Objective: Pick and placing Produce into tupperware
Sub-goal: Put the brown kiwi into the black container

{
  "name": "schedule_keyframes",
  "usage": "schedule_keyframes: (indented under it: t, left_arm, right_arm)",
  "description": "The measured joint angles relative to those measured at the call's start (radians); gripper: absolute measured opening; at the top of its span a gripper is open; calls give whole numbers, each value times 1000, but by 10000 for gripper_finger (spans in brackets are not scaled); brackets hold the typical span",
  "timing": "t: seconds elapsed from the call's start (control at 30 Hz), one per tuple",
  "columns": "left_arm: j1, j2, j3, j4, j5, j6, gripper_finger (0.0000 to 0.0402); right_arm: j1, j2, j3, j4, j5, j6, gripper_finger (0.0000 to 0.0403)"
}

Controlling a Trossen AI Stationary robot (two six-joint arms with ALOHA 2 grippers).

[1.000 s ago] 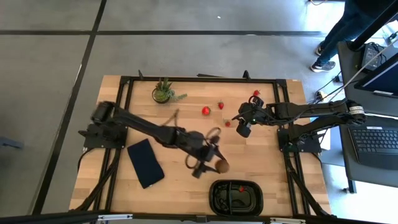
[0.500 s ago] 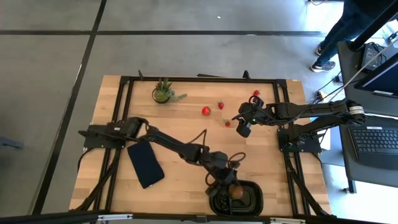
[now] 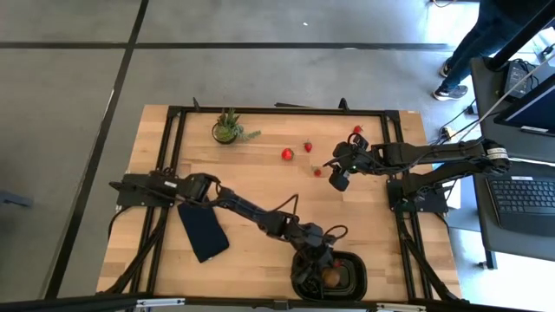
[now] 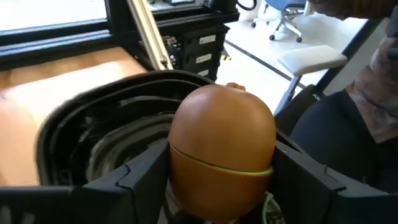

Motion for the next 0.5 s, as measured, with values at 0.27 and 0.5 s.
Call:
schedule_keyframes:
  t: [0.27,0.5]
  left_arm:
    - [3,0,0,2,-39,1,261]
    - [6,0,0,1,-52,1,261]
  right_arm:
    - [0,0,0,0,0,-1,226]
    - [0,0,0,-1,0,-2,226]
